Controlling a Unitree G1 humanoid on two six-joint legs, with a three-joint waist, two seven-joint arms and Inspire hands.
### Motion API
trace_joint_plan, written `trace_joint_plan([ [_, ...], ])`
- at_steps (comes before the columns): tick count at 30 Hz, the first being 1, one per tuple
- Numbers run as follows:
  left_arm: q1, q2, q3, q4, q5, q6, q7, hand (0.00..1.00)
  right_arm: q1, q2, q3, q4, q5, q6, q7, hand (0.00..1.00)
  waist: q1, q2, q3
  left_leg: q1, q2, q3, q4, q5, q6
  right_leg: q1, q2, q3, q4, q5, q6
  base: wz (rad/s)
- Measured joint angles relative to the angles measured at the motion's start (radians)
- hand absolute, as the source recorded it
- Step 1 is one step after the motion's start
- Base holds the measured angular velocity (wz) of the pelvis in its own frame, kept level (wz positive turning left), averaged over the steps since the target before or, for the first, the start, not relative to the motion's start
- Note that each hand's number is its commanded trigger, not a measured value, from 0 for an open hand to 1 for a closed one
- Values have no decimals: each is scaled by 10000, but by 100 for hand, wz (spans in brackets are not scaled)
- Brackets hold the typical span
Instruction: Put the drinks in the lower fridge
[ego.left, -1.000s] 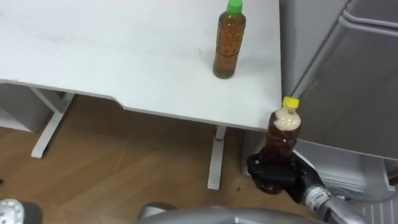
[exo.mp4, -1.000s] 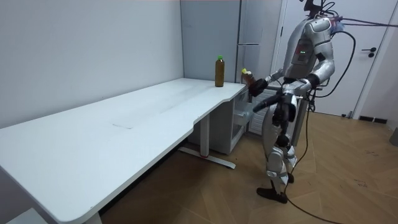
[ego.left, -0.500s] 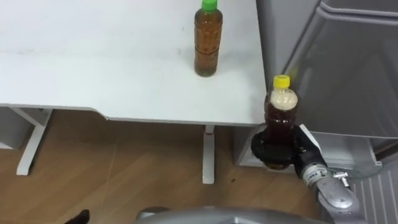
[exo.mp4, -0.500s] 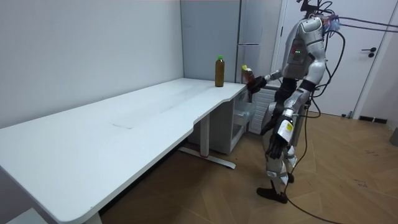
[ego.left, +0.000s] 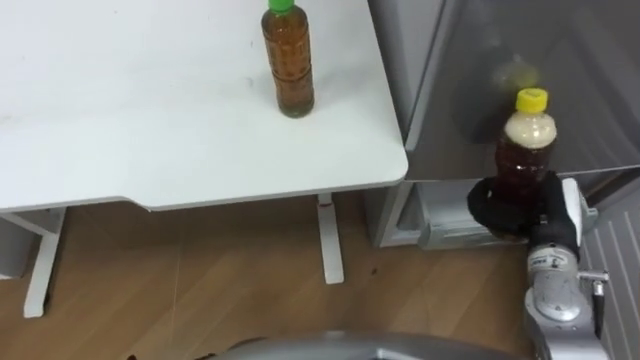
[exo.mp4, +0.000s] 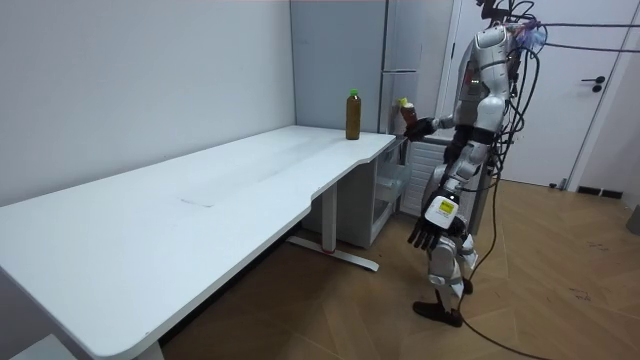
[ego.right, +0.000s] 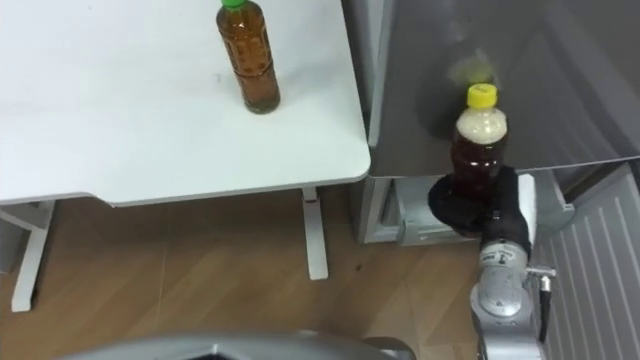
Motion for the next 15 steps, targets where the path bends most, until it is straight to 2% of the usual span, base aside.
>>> trace_joint_plan([
  [5,-254,27,-233,-13,-10,116,-538,0,-209,8,119,494,1464,-470,-836,100,-47,-88,9,1,-12,31,-5,-1,5,-52,-14,15,-31,0,1,-1],
  [10,-333,60,-344,2,-11,236,-669,0,-481,14,117,1435,2427,-500,-1424,100,-21,-3,0,-46,-3,87,-5,-1,5,-118,-16,28,-15,-1,3,0],
  [13,-379,62,-327,2,35,391,-811,0,-505,9,110,1688,3392,-499,-1605,100,33,68,8,-45,3,89,-2,-1,5,-194,-15,35,-12,-1,3,0],
  [15,-387,64,-313,-3,202,462,-931,0,-509,9,111,1728,4569,-500,-1688,100,31,130,5,-40,3,88,-3,-1,5,-193,-15,44,-8,0,3,0],
])
